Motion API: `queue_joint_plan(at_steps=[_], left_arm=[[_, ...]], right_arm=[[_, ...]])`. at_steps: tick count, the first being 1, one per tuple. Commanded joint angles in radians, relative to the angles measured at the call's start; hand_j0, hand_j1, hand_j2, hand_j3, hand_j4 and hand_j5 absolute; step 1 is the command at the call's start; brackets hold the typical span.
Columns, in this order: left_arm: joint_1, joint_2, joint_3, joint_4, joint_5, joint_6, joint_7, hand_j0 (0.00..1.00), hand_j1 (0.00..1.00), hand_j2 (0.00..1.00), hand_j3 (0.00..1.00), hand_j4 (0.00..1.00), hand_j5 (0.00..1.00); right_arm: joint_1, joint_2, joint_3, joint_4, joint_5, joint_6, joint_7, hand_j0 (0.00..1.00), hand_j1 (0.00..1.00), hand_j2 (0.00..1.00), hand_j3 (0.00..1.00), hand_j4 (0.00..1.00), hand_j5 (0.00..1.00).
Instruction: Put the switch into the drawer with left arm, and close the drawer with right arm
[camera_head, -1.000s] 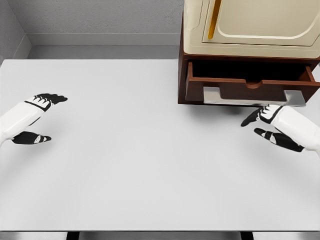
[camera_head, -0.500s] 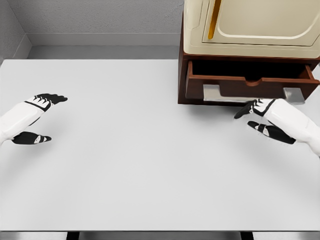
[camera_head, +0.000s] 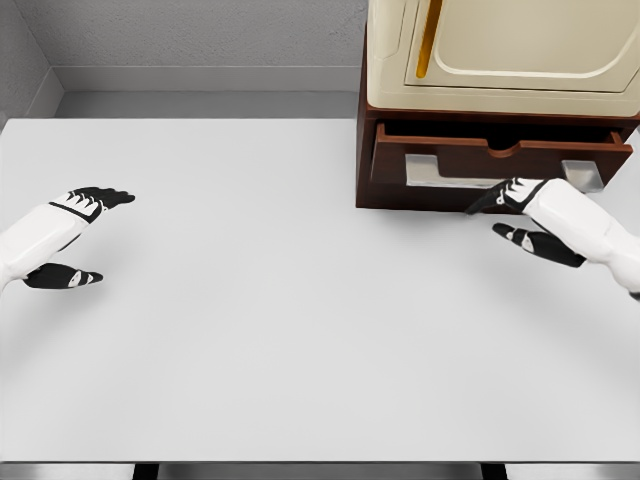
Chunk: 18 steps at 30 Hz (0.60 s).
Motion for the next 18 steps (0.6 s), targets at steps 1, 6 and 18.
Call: queue_joint_plan(at_steps=[1,6,18], left_arm=[[0.0,0.001,0.0,0.0,0.007,0.003,0.001,1.0,1.0,1.0,1.0,1.0,1.0],[0.0,0.001,0.0,0.0,0.007,0.003,0.001,1.0,1.0,1.0,1.0,1.0,1.0],[0.0,0.001,0.0,0.0,0.007,0.003,0.001,1.0,1.0,1.0,1.0,1.0,1.0]], right_arm=[[-0.003,0.006,0.003,0.0,-0.007,0.0,-0.002,0.62,0.62,0.62,0.62,0.62,0.62],[-0.048,0.007,0.052,0.003,-0.007,0.0,-0.002,0.62,0.62,0.62,0.62,0.62,0.62],[-0.002,-0.123,0.051,-0.045,-0.059,0.0,-0.015,0.61,0.61,0.61,0.61,0.61,0.61]])
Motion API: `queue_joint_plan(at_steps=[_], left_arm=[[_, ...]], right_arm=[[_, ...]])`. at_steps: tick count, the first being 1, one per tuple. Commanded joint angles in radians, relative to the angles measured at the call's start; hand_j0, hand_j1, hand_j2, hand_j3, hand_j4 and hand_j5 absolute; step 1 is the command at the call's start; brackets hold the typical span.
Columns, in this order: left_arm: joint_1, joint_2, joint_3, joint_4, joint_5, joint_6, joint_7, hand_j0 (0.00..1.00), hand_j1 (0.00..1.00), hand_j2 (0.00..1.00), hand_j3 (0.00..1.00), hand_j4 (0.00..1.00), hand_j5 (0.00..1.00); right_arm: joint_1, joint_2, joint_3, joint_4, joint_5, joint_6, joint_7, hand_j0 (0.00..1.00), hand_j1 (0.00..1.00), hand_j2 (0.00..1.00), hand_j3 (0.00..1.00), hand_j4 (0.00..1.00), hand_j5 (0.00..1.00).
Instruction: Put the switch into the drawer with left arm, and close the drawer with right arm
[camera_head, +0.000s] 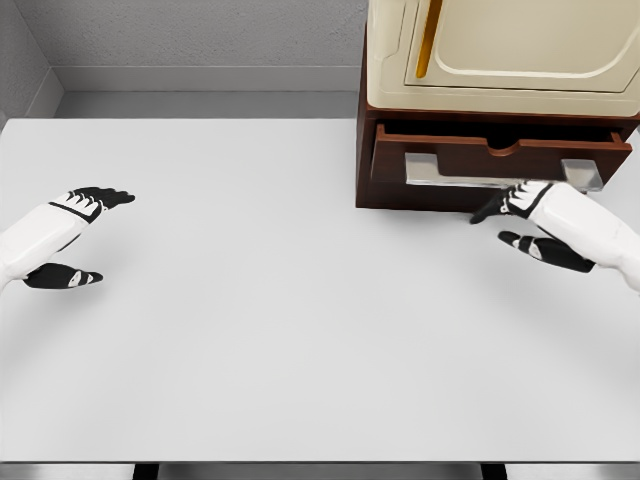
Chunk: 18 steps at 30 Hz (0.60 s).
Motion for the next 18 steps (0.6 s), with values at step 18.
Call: queue_joint_plan(at_steps=[18], left_arm=[[0.0,0.002,0.0,0.0,0.007,0.003,0.001,1.0,1.0,1.0,1.0,1.0,1.0]], right_arm=[[-0.002,0.065,0.015,0.066,0.025,0.0,0.008,0.62,0.62,0.62,0.62,0.62,0.62]])
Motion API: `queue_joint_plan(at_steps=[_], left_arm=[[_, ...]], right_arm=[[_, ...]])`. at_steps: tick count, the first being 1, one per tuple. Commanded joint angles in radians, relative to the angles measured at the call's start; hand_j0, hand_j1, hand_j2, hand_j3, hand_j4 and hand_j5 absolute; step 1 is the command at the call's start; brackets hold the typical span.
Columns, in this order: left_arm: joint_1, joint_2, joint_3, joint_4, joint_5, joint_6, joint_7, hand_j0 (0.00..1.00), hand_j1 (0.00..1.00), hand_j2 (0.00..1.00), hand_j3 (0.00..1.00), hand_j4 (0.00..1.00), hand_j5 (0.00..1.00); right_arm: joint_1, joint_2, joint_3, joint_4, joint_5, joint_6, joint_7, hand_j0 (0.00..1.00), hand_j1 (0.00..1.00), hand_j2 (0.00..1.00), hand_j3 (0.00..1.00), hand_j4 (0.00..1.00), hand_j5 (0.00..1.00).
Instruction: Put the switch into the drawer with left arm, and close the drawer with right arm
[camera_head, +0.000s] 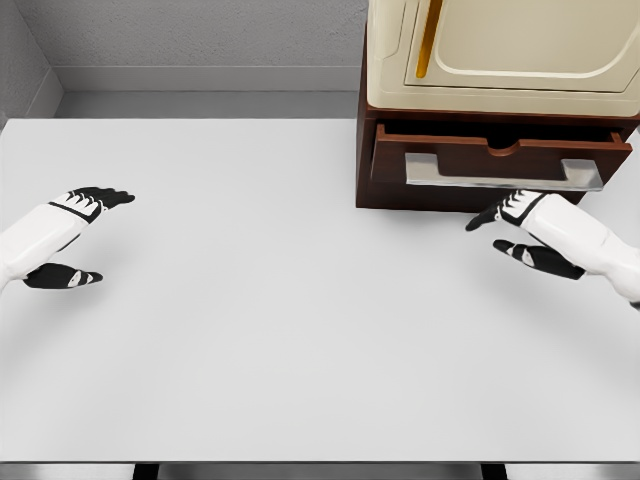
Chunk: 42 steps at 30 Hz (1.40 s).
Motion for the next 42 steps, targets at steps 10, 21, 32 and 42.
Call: queue_joint_plan(at_steps=[10,21,32,42], left_arm=[[0.0,0.001,0.0,0.0,0.007,0.003,0.001,1.0,1.0,1.0,1.0,1.0,1.0],[0.0,0.001,0.0,0.0,0.007,0.003,0.001,1.0,1.0,1.0,1.0,1.0,1.0],[0.012,0.009,-0.003,0.001,0.04,0.003,-0.001,1.0,1.0,1.0,1.0,1.0,1.0],[0.023,0.007,0.002,0.0,0.053,0.003,-0.001,1.0,1.0,1.0,1.0,1.0,1.0]], right_arm=[[-0.034,0.051,0.001,0.042,0.006,0.0,0.001,0.62,0.62,0.62,0.62,0.62,0.62],[-0.12,0.094,0.064,0.082,0.006,0.0,0.001,0.62,0.62,0.62,0.62,0.62,0.62],[-0.184,0.115,0.103,0.134,0.006,0.0,0.001,0.62,0.62,0.62,0.62,0.62,0.62],[-0.058,-0.133,0.087,0.052,-0.025,0.0,-0.011,0.64,0.64,0.64,0.64,0.64,0.64]])
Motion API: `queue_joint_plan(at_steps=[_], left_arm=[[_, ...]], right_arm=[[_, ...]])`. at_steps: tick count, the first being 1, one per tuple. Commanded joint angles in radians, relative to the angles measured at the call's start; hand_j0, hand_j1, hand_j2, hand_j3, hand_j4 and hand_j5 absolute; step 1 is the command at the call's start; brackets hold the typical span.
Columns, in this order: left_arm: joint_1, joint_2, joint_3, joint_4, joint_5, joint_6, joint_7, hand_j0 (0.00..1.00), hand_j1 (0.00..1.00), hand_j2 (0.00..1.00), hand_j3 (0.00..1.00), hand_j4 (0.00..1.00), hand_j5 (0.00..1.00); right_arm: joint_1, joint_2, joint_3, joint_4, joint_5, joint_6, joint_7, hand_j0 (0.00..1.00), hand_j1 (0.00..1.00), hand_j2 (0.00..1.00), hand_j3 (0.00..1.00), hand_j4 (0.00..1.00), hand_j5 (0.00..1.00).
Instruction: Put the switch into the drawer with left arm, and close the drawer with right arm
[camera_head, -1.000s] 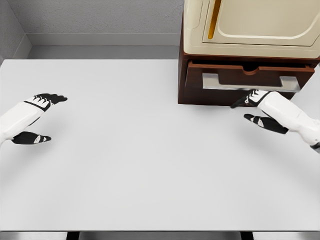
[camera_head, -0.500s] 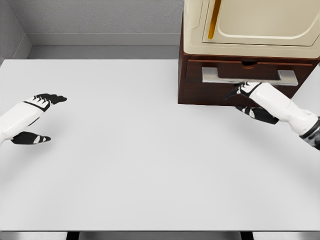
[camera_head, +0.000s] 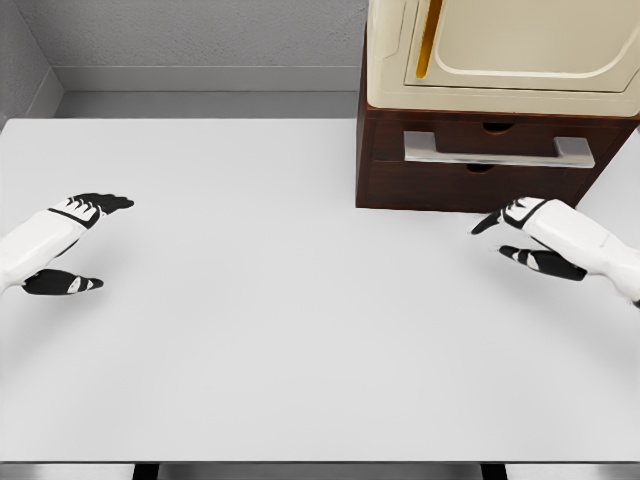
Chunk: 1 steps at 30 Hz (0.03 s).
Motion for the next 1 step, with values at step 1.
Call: queue_joint_plan(at_steps=[1], left_arm=[[0.0,0.0,0.001,-0.001,0.011,0.003,0.0,1.0,1.0,1.0,1.0,1.0,1.0]], right_arm=[[0.002,-0.084,-0.005,-0.017,-0.019,0.0,-0.006,0.64,0.64,0.64,0.64,0.64,0.64]])
